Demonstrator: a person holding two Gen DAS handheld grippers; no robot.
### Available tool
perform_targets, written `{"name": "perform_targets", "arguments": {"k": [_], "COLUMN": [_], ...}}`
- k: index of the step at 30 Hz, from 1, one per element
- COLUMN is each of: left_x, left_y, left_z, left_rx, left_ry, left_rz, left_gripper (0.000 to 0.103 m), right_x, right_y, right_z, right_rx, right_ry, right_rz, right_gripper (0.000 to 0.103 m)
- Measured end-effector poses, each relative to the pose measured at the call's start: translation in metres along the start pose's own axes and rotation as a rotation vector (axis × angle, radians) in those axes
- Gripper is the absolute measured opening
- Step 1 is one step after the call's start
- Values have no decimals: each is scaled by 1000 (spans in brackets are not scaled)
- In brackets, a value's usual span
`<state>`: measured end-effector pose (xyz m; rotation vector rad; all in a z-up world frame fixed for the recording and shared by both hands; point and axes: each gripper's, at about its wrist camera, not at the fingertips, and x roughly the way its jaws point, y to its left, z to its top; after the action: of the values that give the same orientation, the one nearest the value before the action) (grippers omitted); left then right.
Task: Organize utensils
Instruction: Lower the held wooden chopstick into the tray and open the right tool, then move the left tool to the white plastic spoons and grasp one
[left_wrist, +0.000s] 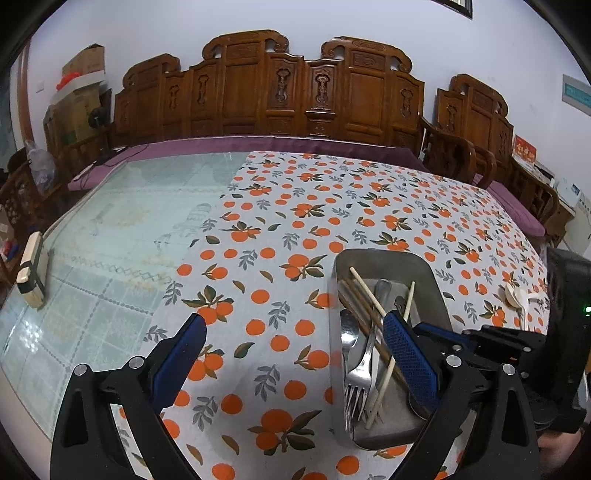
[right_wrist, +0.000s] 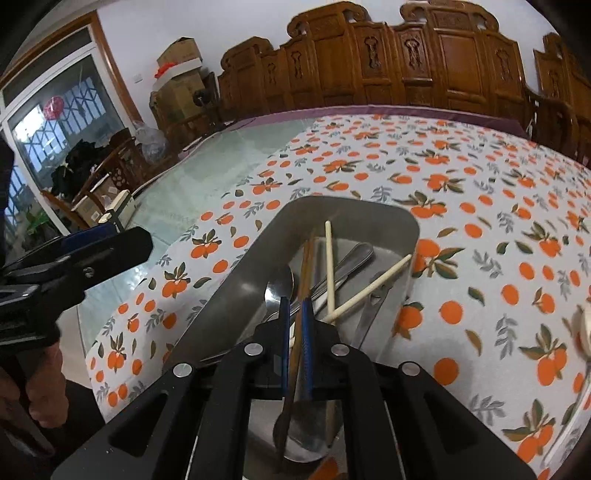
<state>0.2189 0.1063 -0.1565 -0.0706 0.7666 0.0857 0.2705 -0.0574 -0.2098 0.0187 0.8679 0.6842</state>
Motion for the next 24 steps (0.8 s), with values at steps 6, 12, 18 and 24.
{"name": "perform_targets", "arguments": {"k": [6, 12, 18, 24], "left_x": [0, -1, -2, -4], "left_y": [-11, -24, -43, -69], "left_z": [-1, -2, -5, -10], "left_rx": [14, 32, 58, 86], "left_ry": [2, -1, -1, 3], "left_rz": [-17, -44, -81, -111], "left_gripper": [93, 93, 93, 93], "right_x": [-34, -78, -123, -147], "right_y": [-11, -39, -88, -159], "right_z": [-2, 1, -2, -18], "right_rx": [-65, -81, -83, -57], "right_ry": [-44, -88, -119, -101], "right_rz": [-65, -122, -241, -394], "right_gripper": [9, 9, 30, 39]}}
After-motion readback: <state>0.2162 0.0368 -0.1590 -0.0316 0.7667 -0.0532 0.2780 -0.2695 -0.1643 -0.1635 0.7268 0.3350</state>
